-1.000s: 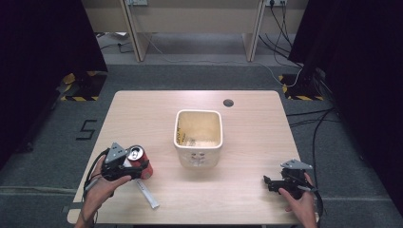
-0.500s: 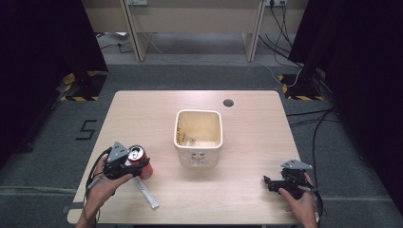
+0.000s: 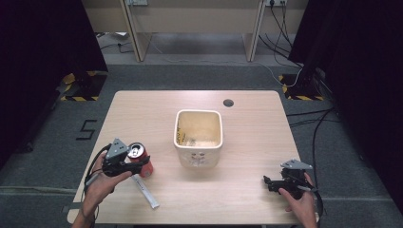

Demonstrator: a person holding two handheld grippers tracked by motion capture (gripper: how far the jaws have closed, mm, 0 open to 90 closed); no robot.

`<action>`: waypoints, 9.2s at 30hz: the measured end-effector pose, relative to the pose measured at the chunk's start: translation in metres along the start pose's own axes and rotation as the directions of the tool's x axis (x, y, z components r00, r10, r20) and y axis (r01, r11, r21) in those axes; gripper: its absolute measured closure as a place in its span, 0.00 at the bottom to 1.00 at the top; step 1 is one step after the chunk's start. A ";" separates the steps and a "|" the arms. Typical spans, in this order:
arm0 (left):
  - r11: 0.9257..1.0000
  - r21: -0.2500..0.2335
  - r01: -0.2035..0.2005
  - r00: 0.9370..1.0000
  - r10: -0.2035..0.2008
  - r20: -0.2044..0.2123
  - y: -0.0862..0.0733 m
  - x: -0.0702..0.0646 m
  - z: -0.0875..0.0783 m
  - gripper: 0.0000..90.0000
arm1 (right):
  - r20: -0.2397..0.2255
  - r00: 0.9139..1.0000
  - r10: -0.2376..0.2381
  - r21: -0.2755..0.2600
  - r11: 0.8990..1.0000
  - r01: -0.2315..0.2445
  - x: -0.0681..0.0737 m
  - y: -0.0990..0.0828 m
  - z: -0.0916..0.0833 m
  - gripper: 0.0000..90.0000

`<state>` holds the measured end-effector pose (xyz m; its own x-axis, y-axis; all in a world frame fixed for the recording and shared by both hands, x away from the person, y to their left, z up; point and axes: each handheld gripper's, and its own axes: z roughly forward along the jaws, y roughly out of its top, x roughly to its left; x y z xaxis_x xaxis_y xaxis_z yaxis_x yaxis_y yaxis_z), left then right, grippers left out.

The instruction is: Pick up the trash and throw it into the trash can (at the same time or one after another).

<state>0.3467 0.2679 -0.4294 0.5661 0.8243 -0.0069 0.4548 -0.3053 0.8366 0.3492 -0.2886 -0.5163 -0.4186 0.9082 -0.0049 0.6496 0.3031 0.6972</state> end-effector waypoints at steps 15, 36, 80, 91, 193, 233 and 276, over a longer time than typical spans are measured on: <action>1.000 -0.015 -0.017 0.999 0.017 0.032 0.021 -0.002 -0.008 0.37 | -0.002 1.000 -0.002 0.000 1.000 0.002 0.000 0.000 0.000 0.00; 0.998 -0.021 -0.052 0.997 0.053 0.053 0.051 -0.004 -0.009 0.37 | -0.004 1.000 -0.003 -0.001 1.000 0.003 0.000 0.000 0.000 0.00; 0.994 -0.036 -0.101 0.989 0.104 0.101 0.106 -0.014 -0.016 0.37 | -0.006 1.000 -0.006 -0.002 1.000 0.006 0.000 0.000 0.000 0.00; 0.993 -0.034 -0.110 0.988 0.113 0.108 0.114 -0.016 -0.014 0.37 | -0.006 1.000 -0.006 -0.002 1.000 0.006 0.000 0.000 0.000 0.00; 0.988 0.012 -0.152 0.974 0.148 0.174 0.161 -0.065 0.099 0.37 | -0.009 1.000 -0.008 -0.001 1.000 0.008 0.001 0.000 0.000 0.00; 0.989 0.109 -0.099 0.972 0.073 0.222 0.135 -0.058 0.128 0.30 | -0.009 1.000 -0.013 -0.002 1.000 0.013 0.000 0.000 0.000 0.00; 0.998 0.037 -0.051 0.990 0.045 0.132 0.131 -0.029 0.051 0.18 | -0.010 1.000 -0.014 -0.001 1.000 0.014 0.001 0.000 0.000 0.00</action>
<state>0.4249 0.1800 -0.3471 0.6717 0.7397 -0.0410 0.4505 -0.3640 0.8152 0.3490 -0.2881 -0.5163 -0.4344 0.9007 -0.0075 0.6426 0.3157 0.6982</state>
